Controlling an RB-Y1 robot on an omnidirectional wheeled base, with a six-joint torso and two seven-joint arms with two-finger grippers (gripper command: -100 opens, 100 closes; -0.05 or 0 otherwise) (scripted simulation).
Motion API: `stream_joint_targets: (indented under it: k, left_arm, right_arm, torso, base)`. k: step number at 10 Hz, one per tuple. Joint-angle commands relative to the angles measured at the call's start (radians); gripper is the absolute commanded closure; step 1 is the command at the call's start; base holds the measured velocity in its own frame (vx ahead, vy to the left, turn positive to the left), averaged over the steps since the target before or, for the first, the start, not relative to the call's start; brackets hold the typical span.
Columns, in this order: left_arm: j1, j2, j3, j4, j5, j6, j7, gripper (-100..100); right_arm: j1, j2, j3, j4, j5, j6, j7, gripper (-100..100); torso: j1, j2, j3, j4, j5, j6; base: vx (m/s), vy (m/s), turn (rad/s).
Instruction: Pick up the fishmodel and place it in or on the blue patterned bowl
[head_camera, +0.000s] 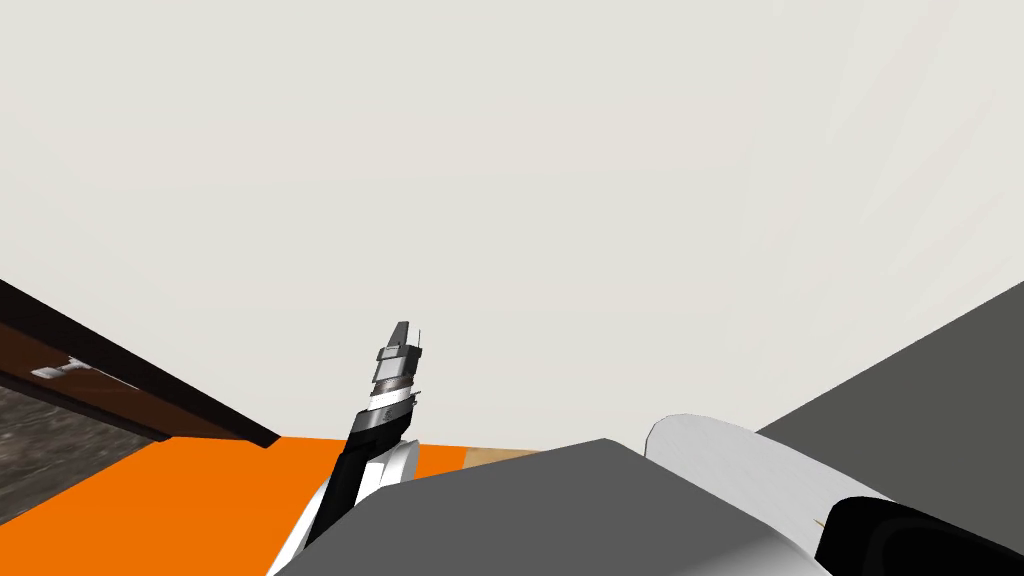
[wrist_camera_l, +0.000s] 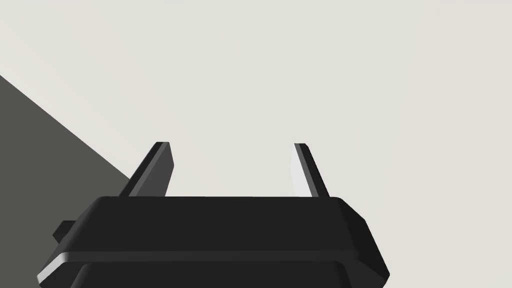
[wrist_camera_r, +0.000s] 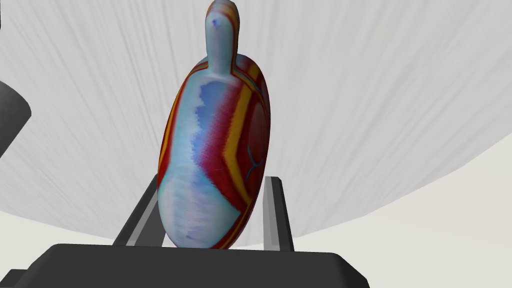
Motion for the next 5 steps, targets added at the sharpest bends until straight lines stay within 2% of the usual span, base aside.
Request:
stream_joint_targets:
  k: [1,2,3,4,5]
  left_arm:
    - [0.000,0.000,0.000,0.000,0.000,0.000,0.000,0]
    - [0.000,0.000,0.000,0.000,0.000,0.000,0.000,0]
    - [0.000,0.000,0.000,0.000,0.000,0.000,0.000,0]
    - [0.000,0.000,0.000,0.000,0.000,0.000,0.000,0]
    - [0.000,0.000,0.000,0.000,0.000,0.000,0.000,0]
  right_arm:
    - [0.029,-0.015,-0.011,-0.025,0.004,-0.009,-0.009,100]
    - [0.047,-0.023,-0.017,-0.040,0.005,-0.014,-0.013,100]
    - [0.034,-0.014,-0.018,-0.022,0.004,-0.017,-0.004,100]
    - [0.037,-0.015,-0.019,-0.024,0.004,-0.018,-0.005,0]
    - [0.026,-0.044,-0.023,-0.047,0.018,-0.046,-0.018,100]
  torso:
    - [0.000,0.000,0.000,0.000,0.000,0.000]
    - [0.001,-0.001,0.000,0.000,0.000,0.001]
    - [0.002,-0.001,-0.001,0.000,0.001,0.000]
    - [0.001,0.000,0.000,0.000,0.000,-0.001]
    - [0.000,0.000,0.000,0.000,0.000,-0.001]
  base:
    - [0.046,0.031,-0.105]
    - [0.044,0.035,-0.058]
    - [0.018,0.017,-0.012]
    - [0.000,0.000,0.000]
    - [0.022,-0.011,0.024]
